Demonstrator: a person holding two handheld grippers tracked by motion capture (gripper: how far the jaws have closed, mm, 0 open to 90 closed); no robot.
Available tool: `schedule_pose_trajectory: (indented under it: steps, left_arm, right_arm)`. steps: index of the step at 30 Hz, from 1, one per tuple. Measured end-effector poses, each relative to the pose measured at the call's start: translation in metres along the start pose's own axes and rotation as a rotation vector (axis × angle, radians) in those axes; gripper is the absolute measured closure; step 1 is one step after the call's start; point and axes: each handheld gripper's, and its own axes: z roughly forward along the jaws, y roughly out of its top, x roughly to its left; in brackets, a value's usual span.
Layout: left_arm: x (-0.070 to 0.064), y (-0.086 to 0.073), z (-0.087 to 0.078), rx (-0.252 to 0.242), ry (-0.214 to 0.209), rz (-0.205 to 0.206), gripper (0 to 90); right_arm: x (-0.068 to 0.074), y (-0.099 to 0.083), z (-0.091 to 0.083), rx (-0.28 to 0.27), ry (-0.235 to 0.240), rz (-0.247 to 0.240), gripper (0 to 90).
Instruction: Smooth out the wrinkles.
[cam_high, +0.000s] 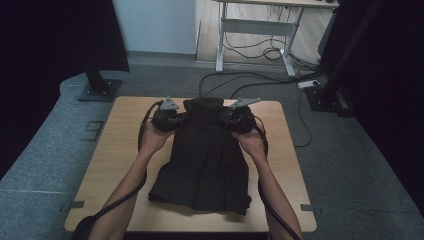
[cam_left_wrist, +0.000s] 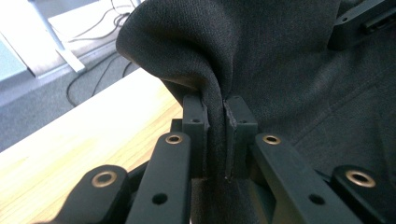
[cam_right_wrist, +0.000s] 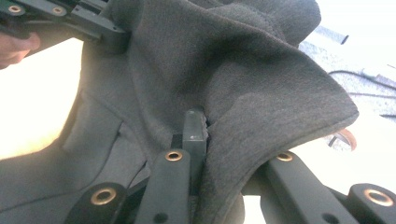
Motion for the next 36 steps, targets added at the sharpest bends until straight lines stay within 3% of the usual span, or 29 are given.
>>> schedule_pose_trajectory:
  steps: [2,7,12,19,25,36]
  left_arm:
    - [-0.005,-0.006,-0.006,-0.014,-0.005,0.011,81.1]
    - [-0.023,-0.025,-0.021,-0.044,-0.032,0.041,81.1]
    - [-0.037,-0.035,-0.029,-0.047,-0.037,0.073,81.0]
    - [-0.060,-0.063,-0.040,-0.031,-0.067,0.097,80.7]
    - [-0.075,-0.092,-0.040,0.013,-0.092,0.098,80.5]
    - [-0.095,-0.134,-0.040,0.056,-0.152,0.050,80.0]
  right_arm:
    - [0.012,-0.007,-0.008,-0.012,0.007,-0.036,77.5]
    - [0.030,-0.025,-0.020,-0.028,0.033,-0.058,77.6]
    - [0.044,-0.044,-0.031,-0.034,0.056,-0.061,77.6]
    - [0.062,-0.071,-0.037,-0.018,0.103,-0.042,77.6]
    - [0.076,-0.101,-0.030,0.022,0.136,-0.018,77.6]
    - [0.095,-0.140,-0.025,0.044,0.184,0.027,77.6]
